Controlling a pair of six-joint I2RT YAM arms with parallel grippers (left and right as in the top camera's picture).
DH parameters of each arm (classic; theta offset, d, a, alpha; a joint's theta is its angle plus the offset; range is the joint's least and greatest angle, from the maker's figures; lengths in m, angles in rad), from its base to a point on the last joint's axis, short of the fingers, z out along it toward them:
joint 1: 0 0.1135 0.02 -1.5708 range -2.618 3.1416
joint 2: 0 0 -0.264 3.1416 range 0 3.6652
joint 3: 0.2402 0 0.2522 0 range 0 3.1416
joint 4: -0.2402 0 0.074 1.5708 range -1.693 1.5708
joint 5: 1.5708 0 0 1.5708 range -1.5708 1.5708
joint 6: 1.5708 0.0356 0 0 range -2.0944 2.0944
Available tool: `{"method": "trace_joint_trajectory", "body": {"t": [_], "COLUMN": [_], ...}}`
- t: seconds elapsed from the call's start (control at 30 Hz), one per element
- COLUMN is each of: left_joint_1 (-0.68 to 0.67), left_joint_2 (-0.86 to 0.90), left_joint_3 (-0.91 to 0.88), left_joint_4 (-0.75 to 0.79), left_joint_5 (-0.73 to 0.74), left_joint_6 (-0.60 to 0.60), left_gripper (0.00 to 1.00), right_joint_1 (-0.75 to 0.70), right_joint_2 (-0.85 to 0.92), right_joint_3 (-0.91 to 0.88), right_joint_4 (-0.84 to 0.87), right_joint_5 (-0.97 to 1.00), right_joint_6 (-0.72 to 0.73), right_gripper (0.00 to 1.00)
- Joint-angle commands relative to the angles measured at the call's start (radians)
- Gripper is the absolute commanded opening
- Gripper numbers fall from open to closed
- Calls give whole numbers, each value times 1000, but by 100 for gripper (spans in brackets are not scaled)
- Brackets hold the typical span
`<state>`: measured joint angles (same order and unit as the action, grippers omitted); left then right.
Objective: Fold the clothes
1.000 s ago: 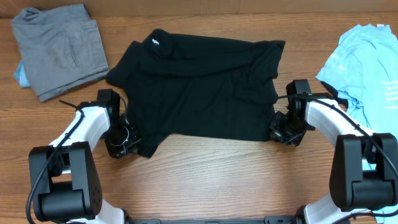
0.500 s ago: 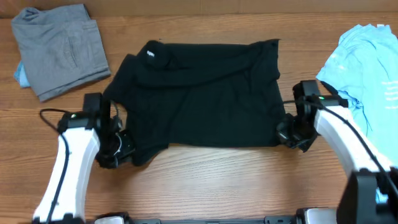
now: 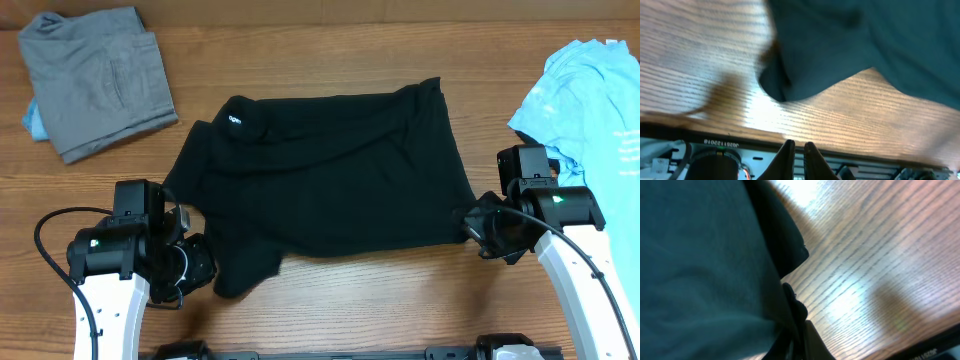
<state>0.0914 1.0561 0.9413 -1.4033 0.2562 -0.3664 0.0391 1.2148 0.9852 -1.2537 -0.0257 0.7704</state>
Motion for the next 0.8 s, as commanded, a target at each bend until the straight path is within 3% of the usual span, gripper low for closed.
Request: {"method": "trace_joint_trajectory", "body": {"t": [0.0,0.03,0.07,0.13,0.17,0.23,0.5,0.77], "left_joint_1": [0,0,0,0,0,0,0,-29], "left_joint_2": [-10,-10,-10,-9,-9,-7,119,597], "left_joint_3": [-3,-3,-3,-3,-3,-3,22,361], "left_joint_4": [-20,-21,-18,-3,19,74,426,552], "left_joint_5": [32,31,31,31,32,33,58,95], "left_joint_6": [1,4,4,4,4,3,-47,-63], "left_gripper": [10,11,13,21,30,45,54,57], "right_joint_1": [-2,-2,-2,-2,-2,-2,-2,0], "right_joint_2": [-11,-11,-11,-11,-11,-11,-10,25], "right_joint_3": [14,14,14,14,14,14,14,14], "right_joint_4": [-6,-3,3,18,27,43,221,254], "right_joint_5": [41,45,51,51,51,51,-100,-171], "right_joint_6": [28,27,26,0,-19,-19,-137,-159], "right_gripper": [4,4,11,77,100,100,100,100]}}
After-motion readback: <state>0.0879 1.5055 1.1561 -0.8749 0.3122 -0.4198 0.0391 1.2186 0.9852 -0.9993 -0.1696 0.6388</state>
